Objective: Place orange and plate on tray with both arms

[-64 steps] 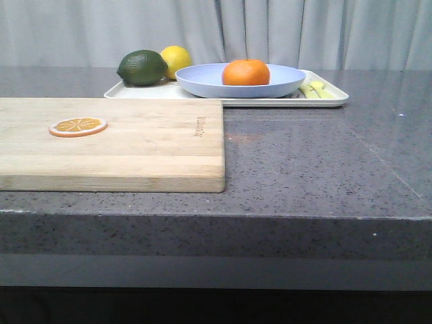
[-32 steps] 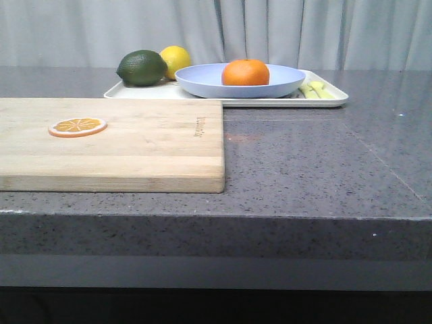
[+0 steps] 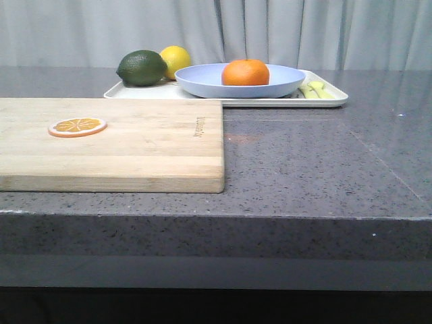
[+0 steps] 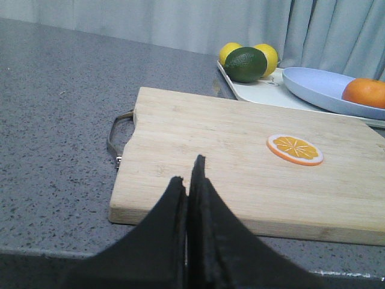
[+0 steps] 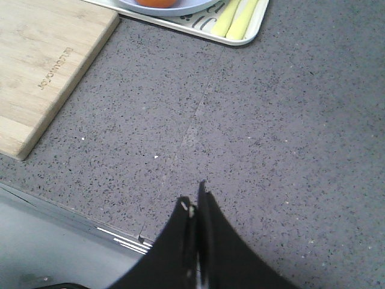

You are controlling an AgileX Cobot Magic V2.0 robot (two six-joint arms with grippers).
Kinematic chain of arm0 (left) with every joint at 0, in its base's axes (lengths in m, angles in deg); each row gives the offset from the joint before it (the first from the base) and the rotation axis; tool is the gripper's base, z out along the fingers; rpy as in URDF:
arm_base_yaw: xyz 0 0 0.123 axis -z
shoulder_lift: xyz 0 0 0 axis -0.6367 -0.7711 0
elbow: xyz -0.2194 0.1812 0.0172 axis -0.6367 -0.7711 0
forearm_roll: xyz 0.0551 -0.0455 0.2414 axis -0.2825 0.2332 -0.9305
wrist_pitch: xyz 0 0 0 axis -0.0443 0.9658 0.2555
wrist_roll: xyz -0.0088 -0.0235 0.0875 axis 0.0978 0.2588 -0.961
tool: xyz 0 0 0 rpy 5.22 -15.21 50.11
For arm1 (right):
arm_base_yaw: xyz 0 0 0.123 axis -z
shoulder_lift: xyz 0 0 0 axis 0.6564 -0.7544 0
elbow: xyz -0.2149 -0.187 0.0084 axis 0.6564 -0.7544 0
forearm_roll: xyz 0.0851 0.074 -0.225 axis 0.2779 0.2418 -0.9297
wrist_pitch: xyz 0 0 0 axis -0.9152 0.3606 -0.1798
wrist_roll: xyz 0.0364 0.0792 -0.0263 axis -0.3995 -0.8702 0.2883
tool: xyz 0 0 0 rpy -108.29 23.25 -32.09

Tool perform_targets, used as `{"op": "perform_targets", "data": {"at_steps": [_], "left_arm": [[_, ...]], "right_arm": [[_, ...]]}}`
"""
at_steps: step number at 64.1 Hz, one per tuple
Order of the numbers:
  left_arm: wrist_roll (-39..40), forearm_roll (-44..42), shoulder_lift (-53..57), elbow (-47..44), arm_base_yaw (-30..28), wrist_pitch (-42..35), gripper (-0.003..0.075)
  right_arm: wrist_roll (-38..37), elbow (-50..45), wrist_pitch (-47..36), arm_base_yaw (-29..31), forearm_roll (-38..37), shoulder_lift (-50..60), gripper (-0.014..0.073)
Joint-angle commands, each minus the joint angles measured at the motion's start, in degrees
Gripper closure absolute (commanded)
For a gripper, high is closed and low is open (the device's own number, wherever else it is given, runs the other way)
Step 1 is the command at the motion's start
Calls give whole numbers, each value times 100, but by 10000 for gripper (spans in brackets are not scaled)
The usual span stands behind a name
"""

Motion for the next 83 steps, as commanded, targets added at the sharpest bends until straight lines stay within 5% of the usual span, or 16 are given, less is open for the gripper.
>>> {"op": "perform_targets", "data": {"at_steps": [1, 42, 83], "left_arm": [[2, 90, 113, -158, -15, -556, 740], [2, -450, 113, -158, -15, -1463, 740], [-151, -450, 113, -158, -15, -1451, 740]], "right_arm": [[22, 143, -347, 5, 55, 13, 659], [22, 143, -347, 5, 55, 13, 659], [22, 143, -347, 5, 55, 13, 659]]}}
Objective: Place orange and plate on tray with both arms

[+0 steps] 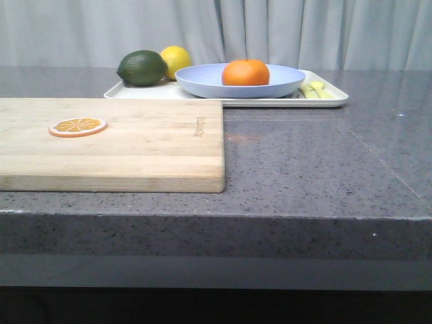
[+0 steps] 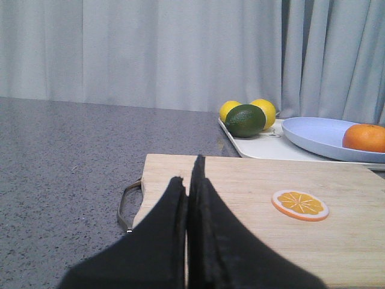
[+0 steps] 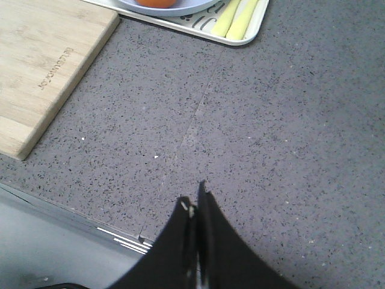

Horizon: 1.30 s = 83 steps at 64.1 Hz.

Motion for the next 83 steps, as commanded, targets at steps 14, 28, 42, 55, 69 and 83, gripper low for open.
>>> {"op": "perform_targets", "data": {"at_steps": [14, 28, 42, 55, 69, 83], "left_arm": [[-3, -5, 113, -158, 5, -495, 740], [-3, -5, 113, -158, 5, -495, 740], [-3, -5, 113, -158, 5, -495, 740], [-3, -5, 113, -158, 5, -495, 740], [-3, -5, 113, -158, 5, -495, 740], [-3, -5, 113, -158, 5, -495, 740]], "right_arm": [[31, 143, -347, 5, 55, 13, 659], [31, 143, -347, 5, 55, 13, 659], [31, 118, -378, 5, 55, 13, 659], [31, -790, -1500, 82, -302, 641, 659], [62, -2852, -4209, 149, -312, 2070, 659], [62, -4630, -5336, 383, -307, 3568, 659]]}}
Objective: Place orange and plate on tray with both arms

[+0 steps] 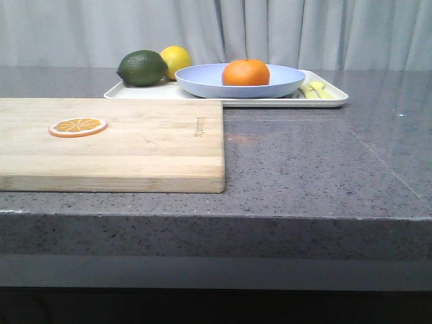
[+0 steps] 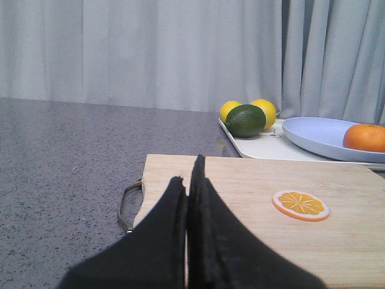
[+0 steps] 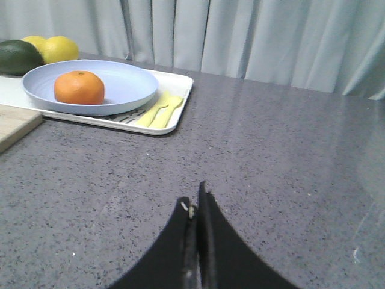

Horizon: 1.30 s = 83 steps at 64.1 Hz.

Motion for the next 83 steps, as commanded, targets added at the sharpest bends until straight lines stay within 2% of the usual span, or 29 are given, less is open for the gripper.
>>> {"op": "perform_targets", "data": {"at_steps": [1, 16, 57, 61, 72, 83], "left_arm": [[-3, 5, 113, -158, 5, -495, 740], [-3, 5, 113, -158, 5, -495, 740], [-3, 5, 113, -158, 5, -495, 740], [-3, 5, 113, -158, 5, -495, 740], [-3, 5, 113, -158, 5, -495, 740], [-3, 5, 113, -158, 5, -495, 740]], "right_arm": [[52, -357, -822, 54, -29, 450, 659], [52, -1328, -1301, 54, -5, 1198, 659], [25, -1324, -1302, 100, -22, 1200, 659], [-146, -1324, -1405, 100, -224, 1200, 659], [-1256, -1324, -1490, 100, -691, 1200, 659], [-1267, -1324, -1490, 114, -719, 1200, 659]]}}
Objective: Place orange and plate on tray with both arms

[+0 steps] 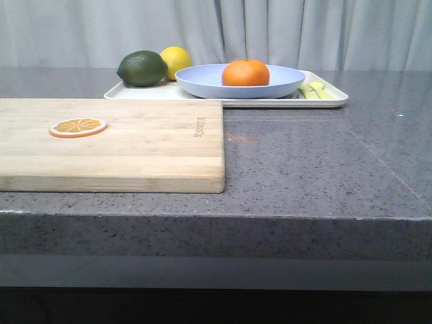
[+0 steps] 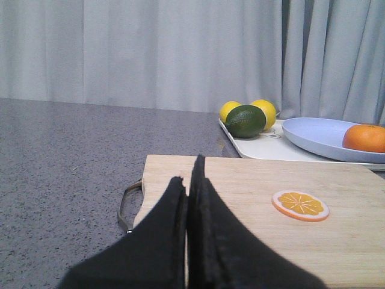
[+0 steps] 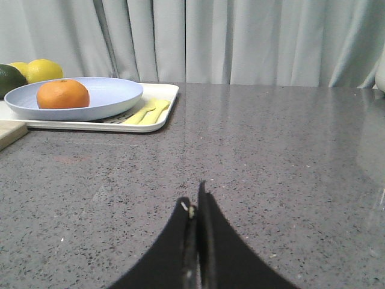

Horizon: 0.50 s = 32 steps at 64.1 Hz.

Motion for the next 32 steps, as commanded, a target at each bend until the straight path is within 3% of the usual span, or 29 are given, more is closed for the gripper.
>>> {"op": "perform_targets", "data": {"at_steps": [1, 32], "left_arm": [[-3, 5, 113, -158, 5, -495, 740], [-3, 5, 113, -158, 5, -495, 740]], "right_arm": [[-39, 140, -509, 46, -112, 112, 659], [-263, 140, -498, 263, -206, 112, 659]]}}
